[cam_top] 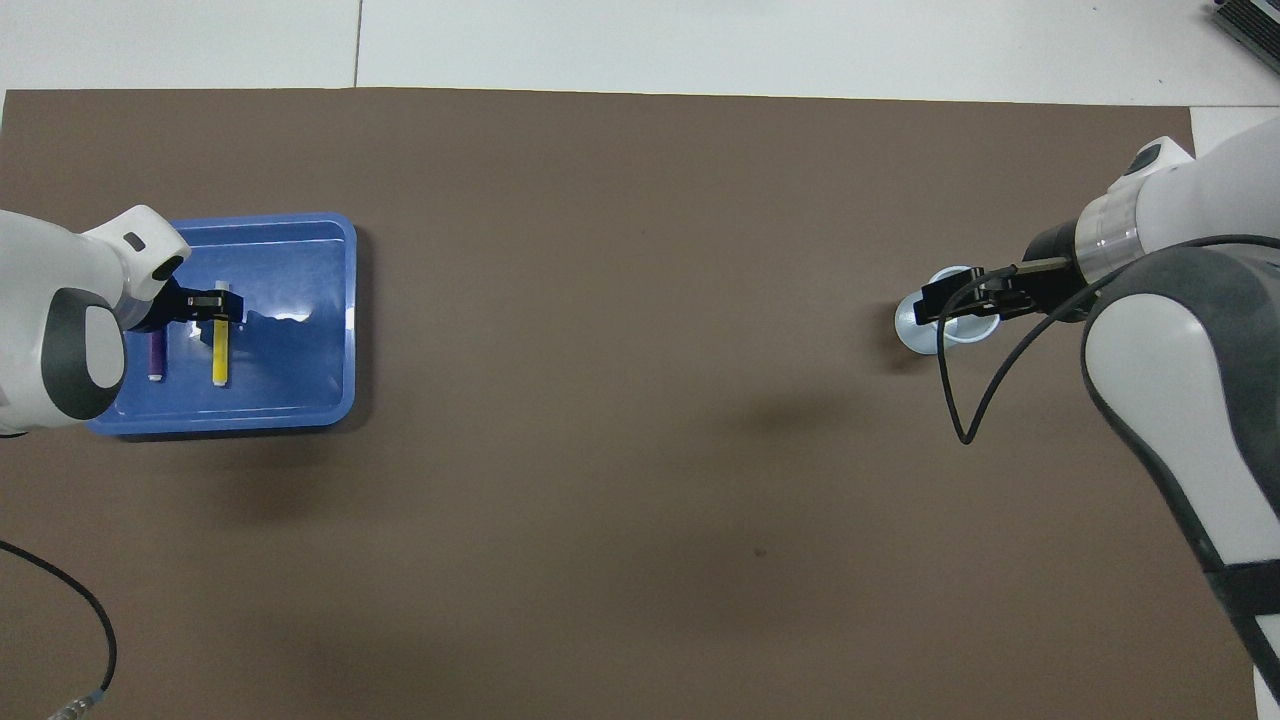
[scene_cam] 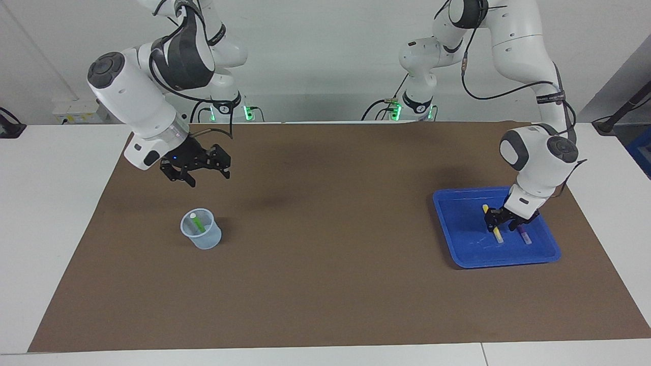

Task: Transfer and insert pens with both arms
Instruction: 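Grasp the yellow pen with the left gripper while the right gripper returns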

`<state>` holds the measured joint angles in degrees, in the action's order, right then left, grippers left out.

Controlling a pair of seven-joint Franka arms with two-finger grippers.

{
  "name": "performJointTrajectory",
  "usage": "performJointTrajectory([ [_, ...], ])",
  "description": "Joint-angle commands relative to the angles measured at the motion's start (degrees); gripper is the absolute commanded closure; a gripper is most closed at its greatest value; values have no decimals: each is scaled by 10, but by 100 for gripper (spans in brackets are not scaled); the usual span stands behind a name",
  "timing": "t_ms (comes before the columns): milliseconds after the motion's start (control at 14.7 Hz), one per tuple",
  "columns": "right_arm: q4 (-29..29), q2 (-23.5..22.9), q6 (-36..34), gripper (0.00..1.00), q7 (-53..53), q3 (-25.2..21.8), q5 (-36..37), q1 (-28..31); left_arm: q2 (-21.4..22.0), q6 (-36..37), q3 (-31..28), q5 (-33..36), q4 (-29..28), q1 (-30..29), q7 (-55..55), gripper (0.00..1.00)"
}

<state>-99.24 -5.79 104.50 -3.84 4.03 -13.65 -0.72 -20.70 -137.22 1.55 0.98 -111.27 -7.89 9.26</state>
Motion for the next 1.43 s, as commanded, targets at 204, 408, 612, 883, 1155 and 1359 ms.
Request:
performJointTrajectory([
  [204, -3, 6, -6, 0, 28, 2, -14, -17, 24, 17, 4, 12, -23, -5, 3, 50],
  [408, -3, 6, -8, 0, 28, 1, -24, -17, 24, 17, 4, 12, -22, -3, 3, 55],
  [612, -3, 6, -8, 0, 37, 1, -43, -17, 25, 17, 4, 12, -25, 1, 1, 55],
  [883, -3, 7, -9, 0, 75, 9, -44, -33, 25, 16, 4, 12, -26, 1, 1, 58],
  [1155, -3, 7, -3, 0, 128, 10, -64, -53, 25, 17, 4, 12, -26, 2, 3, 79],
  [1359, -3, 8, -1, 0, 149, 11, -81, -58, 25, 17, 4, 12, -26, 1, 3, 82],
])
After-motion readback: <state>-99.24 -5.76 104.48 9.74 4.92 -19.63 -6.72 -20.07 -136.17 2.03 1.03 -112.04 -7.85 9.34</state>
